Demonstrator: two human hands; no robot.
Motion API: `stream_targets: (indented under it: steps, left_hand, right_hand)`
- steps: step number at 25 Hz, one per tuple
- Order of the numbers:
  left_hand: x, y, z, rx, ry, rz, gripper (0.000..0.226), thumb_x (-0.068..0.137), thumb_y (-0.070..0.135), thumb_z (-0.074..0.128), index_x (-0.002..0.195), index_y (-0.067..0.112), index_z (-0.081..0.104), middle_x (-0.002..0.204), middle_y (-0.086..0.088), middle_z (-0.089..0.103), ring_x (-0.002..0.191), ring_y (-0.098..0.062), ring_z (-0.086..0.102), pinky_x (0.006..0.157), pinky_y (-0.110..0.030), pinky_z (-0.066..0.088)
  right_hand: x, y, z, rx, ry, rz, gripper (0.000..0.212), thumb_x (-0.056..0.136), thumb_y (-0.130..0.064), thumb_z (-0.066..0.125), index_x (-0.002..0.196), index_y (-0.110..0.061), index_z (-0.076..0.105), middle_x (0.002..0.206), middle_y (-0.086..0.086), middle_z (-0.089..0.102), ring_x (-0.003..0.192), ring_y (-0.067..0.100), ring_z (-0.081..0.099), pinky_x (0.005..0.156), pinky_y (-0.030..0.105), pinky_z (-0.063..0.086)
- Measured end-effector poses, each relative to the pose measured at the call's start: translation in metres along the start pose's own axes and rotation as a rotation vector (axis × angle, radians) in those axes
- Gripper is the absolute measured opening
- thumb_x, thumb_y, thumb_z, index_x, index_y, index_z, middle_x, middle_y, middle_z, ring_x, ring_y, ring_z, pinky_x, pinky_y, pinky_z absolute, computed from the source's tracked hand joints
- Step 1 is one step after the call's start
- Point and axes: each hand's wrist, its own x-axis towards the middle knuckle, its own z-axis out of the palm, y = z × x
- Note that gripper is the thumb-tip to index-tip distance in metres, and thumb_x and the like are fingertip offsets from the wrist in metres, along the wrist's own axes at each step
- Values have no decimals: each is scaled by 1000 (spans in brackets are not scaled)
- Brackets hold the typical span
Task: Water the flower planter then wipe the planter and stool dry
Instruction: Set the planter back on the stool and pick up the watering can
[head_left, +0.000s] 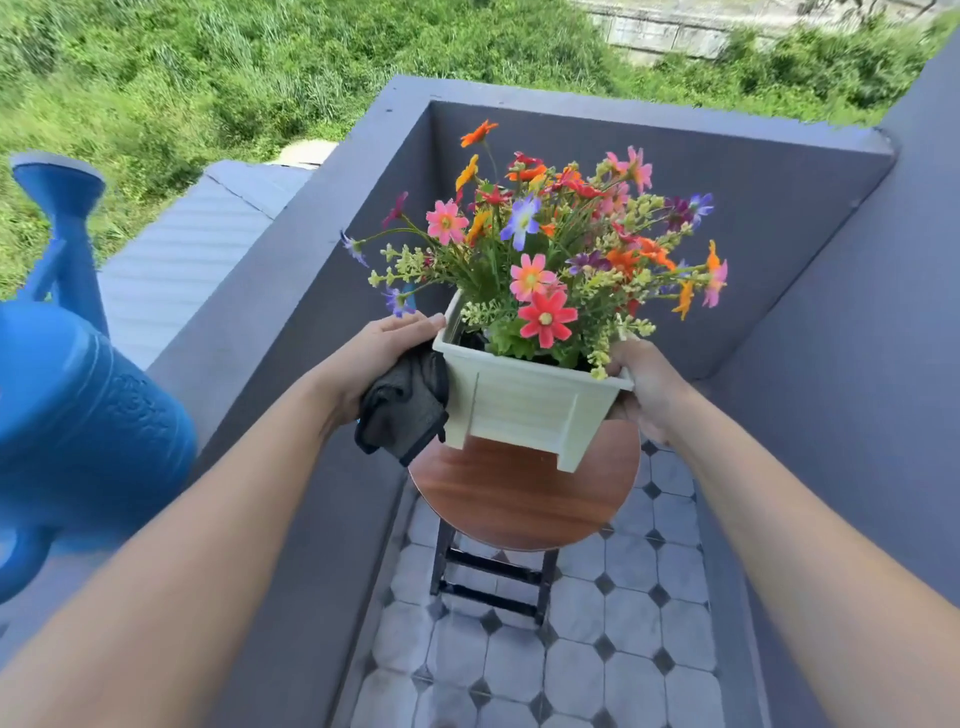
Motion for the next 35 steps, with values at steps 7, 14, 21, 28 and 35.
stream_targets:
  steps: [7, 14, 21, 28, 35]
  left_hand:
    - [0, -31, 6, -129, 6, 37, 39, 95, 16, 53, 58, 23, 43, 54, 10, 44, 43, -5, 46, 43, -16, 43]
    - [8, -56, 14, -107, 5, 196, 50, 98, 14, 48, 48, 23, 50, 47, 12, 49, 40, -4, 48, 43, -16, 44]
    - [11, -60, 6, -76, 19, 248, 30, 95, 20, 54, 65, 18, 51, 57, 4, 57, 49, -10, 55, 53, -22, 50]
    - [13, -64, -2, -88, 2, 223, 28, 93, 26, 59, 71, 20, 42, 63, 0, 46, 50, -11, 49, 49, -20, 46]
    - [-3, -69, -10, -88, -26, 91, 25, 84, 34, 64, 100, 14, 67, 97, -11, 67, 81, -24, 64, 73, -34, 54]
  right_hand:
    - [14, 25, -3, -53, 19, -38, 39, 87, 7, 28, 118, -5, 49, 114, 1, 40, 66, 22, 42, 40, 23, 47]
    - [21, 42, -8, -100, 28, -165, 34, 88, 5, 27, 71, -23, 37, 68, -1, 27, 47, 14, 32, 45, 24, 40]
    - [36, 52, -8, -111, 14, -241, 37, 83, 5, 30, 65, -27, 25, 68, -3, 27, 54, 16, 28, 50, 28, 36]
    - [44, 61, -8, -133, -2, -293, 39, 81, 4, 30, 68, -32, 24, 67, -4, 30, 56, 15, 27, 54, 29, 34]
    - [22, 76, -13, 155, -58, -311, 33, 75, -39, 48, 106, -32, 55, 95, -4, 60, 88, 19, 59, 80, 35, 50]
